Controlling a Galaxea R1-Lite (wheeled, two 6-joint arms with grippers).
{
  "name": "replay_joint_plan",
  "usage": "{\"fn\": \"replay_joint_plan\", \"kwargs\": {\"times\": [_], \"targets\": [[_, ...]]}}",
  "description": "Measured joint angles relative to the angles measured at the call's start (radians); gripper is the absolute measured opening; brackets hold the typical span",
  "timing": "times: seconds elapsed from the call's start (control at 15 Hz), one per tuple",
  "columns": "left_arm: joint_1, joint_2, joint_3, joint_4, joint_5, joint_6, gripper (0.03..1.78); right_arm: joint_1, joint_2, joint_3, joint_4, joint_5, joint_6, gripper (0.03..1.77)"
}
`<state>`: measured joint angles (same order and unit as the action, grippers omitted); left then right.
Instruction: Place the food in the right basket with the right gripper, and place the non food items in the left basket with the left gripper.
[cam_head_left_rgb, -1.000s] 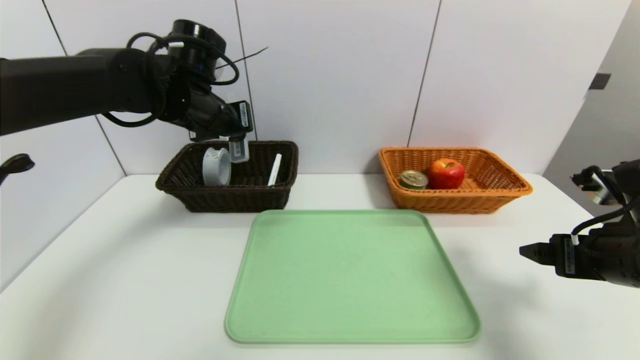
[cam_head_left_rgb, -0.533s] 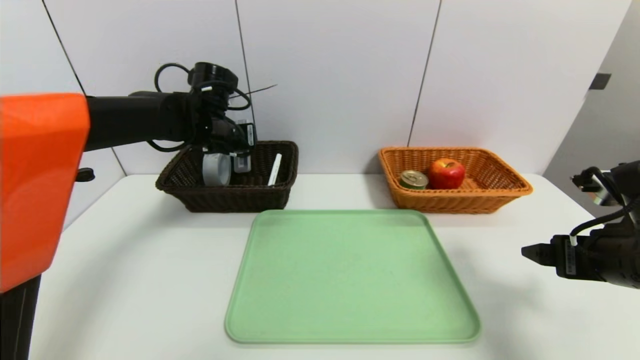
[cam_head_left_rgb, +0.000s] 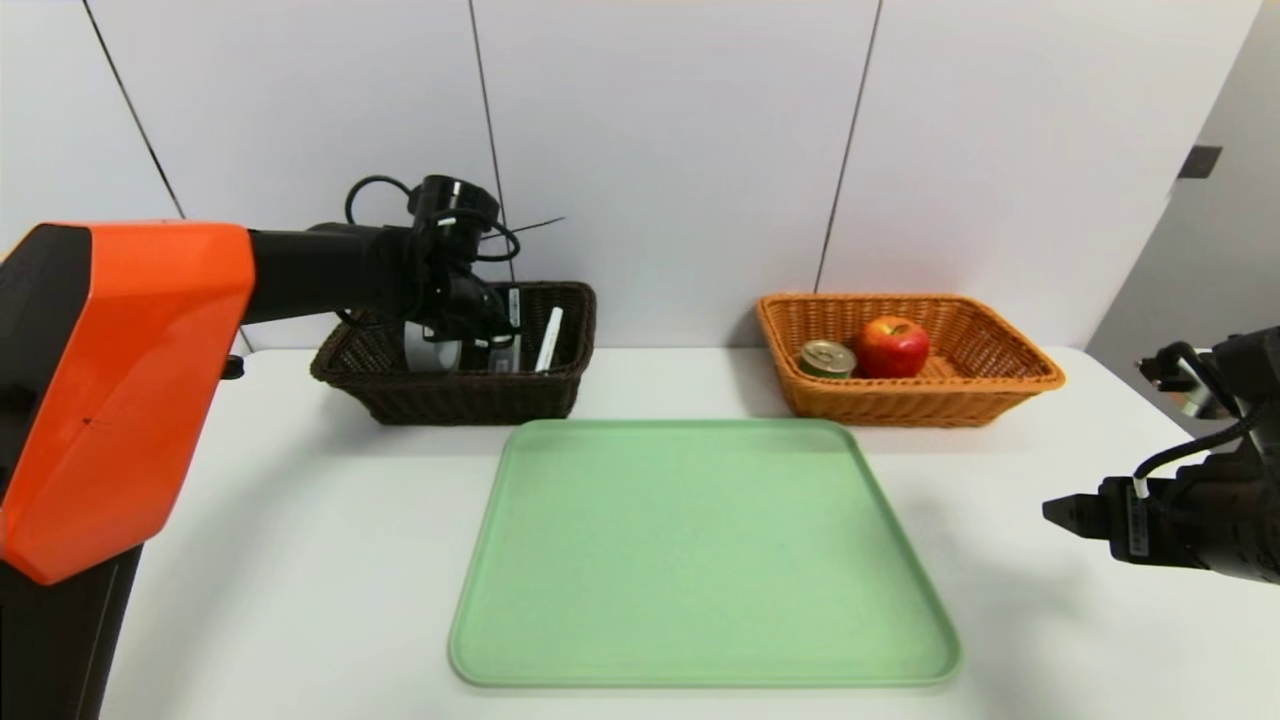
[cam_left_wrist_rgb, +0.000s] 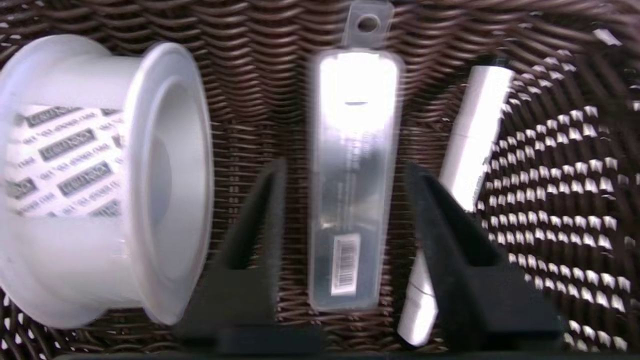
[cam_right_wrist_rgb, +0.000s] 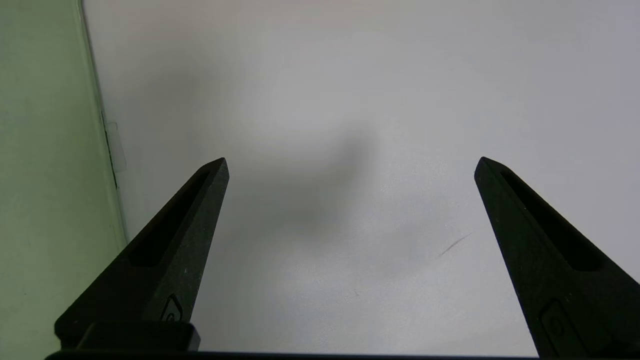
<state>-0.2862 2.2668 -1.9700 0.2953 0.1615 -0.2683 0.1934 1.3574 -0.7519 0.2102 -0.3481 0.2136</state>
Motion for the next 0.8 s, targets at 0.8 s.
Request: {"fn": "replay_joint_plan", "kwargs": {"times": [0.8], "targets": [[-0.003, -0.43, 0.049, 0.08, -0.01, 0.077, 1.53, -0.002, -0.046, -0.06, -0.115, 0.038, -0.068, 1.7]]}}
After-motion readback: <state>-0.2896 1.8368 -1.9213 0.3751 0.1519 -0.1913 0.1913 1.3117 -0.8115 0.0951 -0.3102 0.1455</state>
